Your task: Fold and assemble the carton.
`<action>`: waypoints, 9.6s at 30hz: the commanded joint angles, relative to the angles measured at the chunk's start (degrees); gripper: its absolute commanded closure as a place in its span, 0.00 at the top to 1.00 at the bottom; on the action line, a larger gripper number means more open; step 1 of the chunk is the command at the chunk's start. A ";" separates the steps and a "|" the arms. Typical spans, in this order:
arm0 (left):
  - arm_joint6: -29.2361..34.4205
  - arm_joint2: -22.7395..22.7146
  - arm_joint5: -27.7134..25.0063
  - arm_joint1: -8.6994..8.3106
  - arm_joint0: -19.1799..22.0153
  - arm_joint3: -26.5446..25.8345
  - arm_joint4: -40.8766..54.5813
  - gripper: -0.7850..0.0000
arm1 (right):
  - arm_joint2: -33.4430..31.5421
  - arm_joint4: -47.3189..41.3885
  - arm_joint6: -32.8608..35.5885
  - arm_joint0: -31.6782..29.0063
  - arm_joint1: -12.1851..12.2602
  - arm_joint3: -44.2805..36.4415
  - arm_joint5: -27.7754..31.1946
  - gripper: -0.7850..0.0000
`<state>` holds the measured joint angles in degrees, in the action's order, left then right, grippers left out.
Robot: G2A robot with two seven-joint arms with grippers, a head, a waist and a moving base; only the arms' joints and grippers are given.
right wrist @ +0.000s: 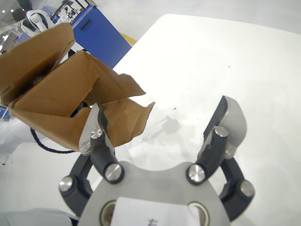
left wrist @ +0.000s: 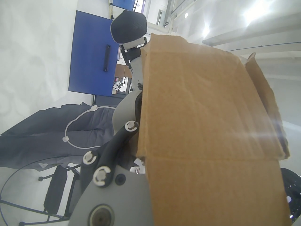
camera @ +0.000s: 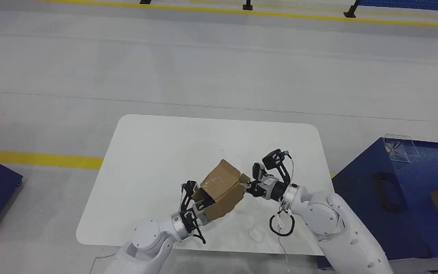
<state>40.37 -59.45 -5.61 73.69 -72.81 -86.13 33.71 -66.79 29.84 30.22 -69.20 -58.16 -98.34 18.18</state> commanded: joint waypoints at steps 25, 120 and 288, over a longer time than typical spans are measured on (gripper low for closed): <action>-3.18 1.14 -1.99 0.19 -1.37 -1.35 -5.14 0.00 | 3.50 23.88 -12.88 2.38 -1.87 0.17 -7.63 1.00; 3.38 -0.85 -4.12 -0.20 -2.17 -0.95 -2.64 0.00 | -8.84 -4.12 5.30 -5.52 -1.62 -4.59 -1.66 1.00; -64.74 1.09 47.11 9.41 -7.28 -20.27 -16.97 1.00 | 4.36 2.56 22.56 7.37 -5.84 13.67 -13.87 1.00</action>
<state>-25.10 -57.78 43.50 82.94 -79.71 -105.88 14.30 -62.32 32.65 51.82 -61.68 -64.06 -84.91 4.21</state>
